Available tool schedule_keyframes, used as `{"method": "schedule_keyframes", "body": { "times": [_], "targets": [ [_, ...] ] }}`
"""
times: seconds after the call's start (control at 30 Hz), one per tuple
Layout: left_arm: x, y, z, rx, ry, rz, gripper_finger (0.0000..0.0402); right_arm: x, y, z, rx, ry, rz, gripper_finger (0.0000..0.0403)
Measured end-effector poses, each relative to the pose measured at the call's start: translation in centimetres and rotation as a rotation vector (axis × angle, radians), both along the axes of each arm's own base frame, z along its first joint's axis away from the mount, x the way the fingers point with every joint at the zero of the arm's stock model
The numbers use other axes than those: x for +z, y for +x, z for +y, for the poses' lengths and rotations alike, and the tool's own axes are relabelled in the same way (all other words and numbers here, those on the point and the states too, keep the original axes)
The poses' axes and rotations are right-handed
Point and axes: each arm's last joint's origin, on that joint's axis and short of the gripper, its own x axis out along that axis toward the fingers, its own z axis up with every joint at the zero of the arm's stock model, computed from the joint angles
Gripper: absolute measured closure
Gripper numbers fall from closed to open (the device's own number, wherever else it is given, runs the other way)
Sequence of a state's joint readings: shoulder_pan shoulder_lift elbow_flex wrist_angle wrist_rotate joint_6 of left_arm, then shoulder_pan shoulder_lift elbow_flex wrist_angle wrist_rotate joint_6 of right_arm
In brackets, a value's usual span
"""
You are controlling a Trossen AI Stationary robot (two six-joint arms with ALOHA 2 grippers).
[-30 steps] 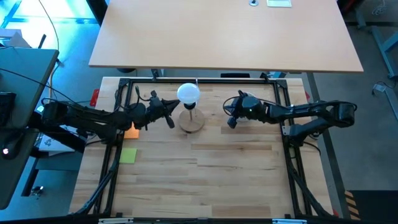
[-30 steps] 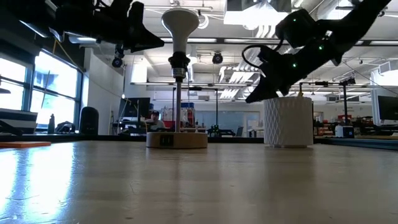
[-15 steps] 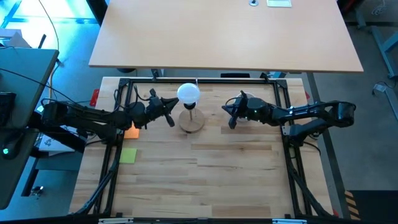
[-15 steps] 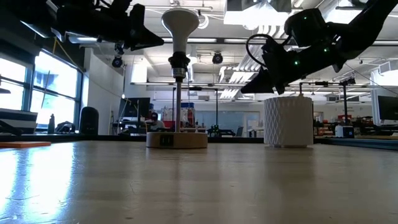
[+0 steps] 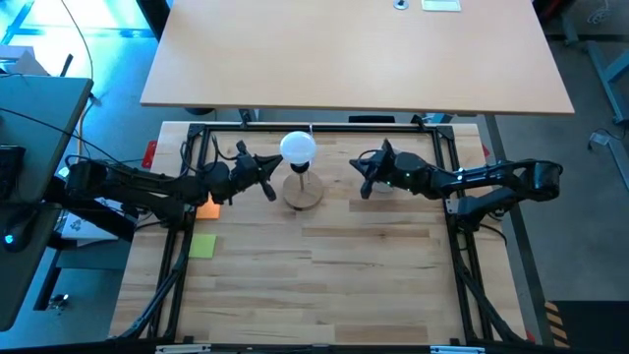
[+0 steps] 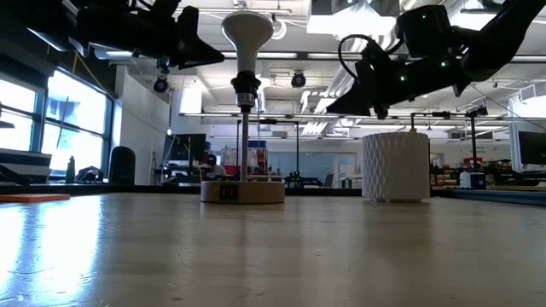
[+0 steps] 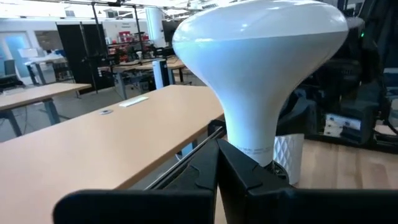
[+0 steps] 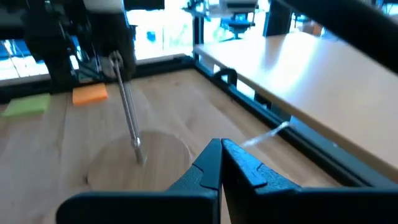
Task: Screw lightbulb
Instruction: Remove the lightbulb from the lamp
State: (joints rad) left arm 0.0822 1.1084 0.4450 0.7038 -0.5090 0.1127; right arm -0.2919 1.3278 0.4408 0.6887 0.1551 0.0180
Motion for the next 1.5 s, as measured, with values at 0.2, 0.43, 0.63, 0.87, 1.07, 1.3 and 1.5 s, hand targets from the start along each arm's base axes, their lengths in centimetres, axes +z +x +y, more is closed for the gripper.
{"method": "schedule_keyframes", "body": {
  "times": [0.2,0.43,0.63,0.87,1.07,1.3,1.5],
  "targets": [
    [0.0,-0.1,0.0,0.050,0.015,0.016,0.0401,1.2,0.2,-0.1,0.009,-0.095,-0.083,0.0402],
    [-0.3,-0.4,0.4,0.217,-0.033,0.006,0.0402,3.9,1.4,-0.5,0.012,-0.205,-0.129,0.0402],
    [-0.5,-0.6,0.4,0.219,-0.079,0.017,0.0401,7.2,2.0,-1.2,-0.150,-0.311,-0.103,0.0402],
    [-0.2,-1.2,0.1,0.203,-0.095,0.021,0.0402,14.0,0.7,-2.6,-0.200,-0.444,-0.182,0.0402],
    [1.0,-1.5,0.0,0.152,-0.173,-0.069,0.0402,14.3,2.0,-2.0,0.318,-0.348,-0.336,0.0402],
    [5.4,-0.5,-0.1,0.086,-0.200,0.099,0.0402,11.9,5.4,1.7,0.411,-0.398,-0.297,0.0402],
    [6.5,-0.5,-0.1,0.064,-0.154,0.158,0.0402,12.0,5.8,2.7,0.423,-0.384,-0.341,0.0403]
  ]
}}
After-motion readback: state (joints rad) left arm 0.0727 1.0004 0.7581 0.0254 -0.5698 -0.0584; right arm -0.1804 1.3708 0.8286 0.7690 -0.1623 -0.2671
